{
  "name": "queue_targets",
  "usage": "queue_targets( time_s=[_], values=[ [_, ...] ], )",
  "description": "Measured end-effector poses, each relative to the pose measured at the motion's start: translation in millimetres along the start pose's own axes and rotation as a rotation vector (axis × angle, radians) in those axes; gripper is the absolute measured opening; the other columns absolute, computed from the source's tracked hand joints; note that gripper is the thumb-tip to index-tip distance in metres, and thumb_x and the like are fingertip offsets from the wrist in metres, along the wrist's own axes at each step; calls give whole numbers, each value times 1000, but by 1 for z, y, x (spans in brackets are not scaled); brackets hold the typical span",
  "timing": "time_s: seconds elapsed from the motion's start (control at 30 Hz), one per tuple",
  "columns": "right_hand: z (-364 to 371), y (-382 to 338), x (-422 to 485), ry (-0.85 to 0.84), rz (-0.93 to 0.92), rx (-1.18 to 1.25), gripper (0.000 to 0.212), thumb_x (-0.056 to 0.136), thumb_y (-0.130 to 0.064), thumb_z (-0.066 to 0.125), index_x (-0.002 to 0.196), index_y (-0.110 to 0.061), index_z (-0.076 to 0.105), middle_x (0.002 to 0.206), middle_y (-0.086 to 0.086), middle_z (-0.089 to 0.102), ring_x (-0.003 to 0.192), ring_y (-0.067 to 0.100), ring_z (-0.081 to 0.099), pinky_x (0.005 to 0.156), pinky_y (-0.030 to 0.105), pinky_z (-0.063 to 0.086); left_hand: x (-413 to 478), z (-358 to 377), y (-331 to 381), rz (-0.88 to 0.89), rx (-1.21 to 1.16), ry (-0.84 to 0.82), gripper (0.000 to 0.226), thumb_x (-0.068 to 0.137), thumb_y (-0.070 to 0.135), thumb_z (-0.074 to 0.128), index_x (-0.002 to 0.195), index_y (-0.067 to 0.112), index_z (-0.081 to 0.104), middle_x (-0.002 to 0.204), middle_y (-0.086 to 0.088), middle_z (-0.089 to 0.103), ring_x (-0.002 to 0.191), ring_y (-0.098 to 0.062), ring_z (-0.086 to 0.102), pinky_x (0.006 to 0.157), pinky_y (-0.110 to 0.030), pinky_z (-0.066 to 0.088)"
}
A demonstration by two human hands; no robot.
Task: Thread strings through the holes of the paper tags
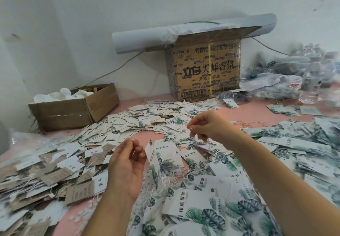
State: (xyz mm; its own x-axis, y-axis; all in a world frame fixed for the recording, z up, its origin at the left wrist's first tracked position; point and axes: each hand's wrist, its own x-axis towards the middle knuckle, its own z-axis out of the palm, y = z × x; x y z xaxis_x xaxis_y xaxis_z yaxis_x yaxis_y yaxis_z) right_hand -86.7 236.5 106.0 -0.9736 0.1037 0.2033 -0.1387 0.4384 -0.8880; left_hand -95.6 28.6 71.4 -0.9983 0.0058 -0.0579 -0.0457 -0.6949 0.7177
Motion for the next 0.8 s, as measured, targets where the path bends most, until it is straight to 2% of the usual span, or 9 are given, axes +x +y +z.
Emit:
queue_targets(
  time_s=[0.17,0.2,0.27,0.33,0.47,0.63,0.8],
  values=[
    [1,-1,0,-5,-19,30,13,84,-8,65,71,-9,60,59,1,69,44,7,56,42,19,44,-1,2,-2,48,70,-9,7,87,8,56,84,10,62,63,1,64,52,-4,58,50,-14,51],
    [2,-1,0,-7,-20,18,13,83,-11,66,72,-9,60,60,1,69,47,8,58,46,22,46,-1,2,-2,60,93,-24,6,85,7,57,85,9,63,63,2,66,52,-3,58,51,-14,51],
    [3,-3,0,-9,-35,-34,11,82,-15,67,73,-12,60,64,-1,69,57,9,61,64,31,53,-1,2,-4,81,136,-55,11,79,6,59,88,8,65,64,2,68,53,-2,60,52,-13,52],
    [4,-6,-2,-14,-81,-102,10,80,-18,68,72,-16,62,69,-2,67,65,9,61,74,30,53,-2,2,-5,99,178,-81,19,71,7,62,90,7,66,65,2,69,54,-3,62,53,-13,52],
    [10,-16,-8,-49,-157,-55,11,81,-14,68,72,-19,64,64,-7,68,61,3,63,65,17,54,-4,4,-7,129,275,-122,23,65,8,63,87,6,67,66,0,70,56,-4,63,53,-14,52],
    [24,-26,-14,-115,-243,31,15,83,-1,64,76,-15,66,67,1,67,62,8,64,65,22,57,-7,6,-10,130,387,-191,15,70,10,62,85,7,65,63,2,68,55,-4,61,51,-15,51],
    [29,-29,-19,-212,-272,123,19,80,7,63,79,-11,67,63,-4,67,57,4,64,59,14,51,-11,7,-11,142,487,-239,18,66,23,64,79,12,67,63,4,66,57,-6,56,52,-19,46]
  ],
)
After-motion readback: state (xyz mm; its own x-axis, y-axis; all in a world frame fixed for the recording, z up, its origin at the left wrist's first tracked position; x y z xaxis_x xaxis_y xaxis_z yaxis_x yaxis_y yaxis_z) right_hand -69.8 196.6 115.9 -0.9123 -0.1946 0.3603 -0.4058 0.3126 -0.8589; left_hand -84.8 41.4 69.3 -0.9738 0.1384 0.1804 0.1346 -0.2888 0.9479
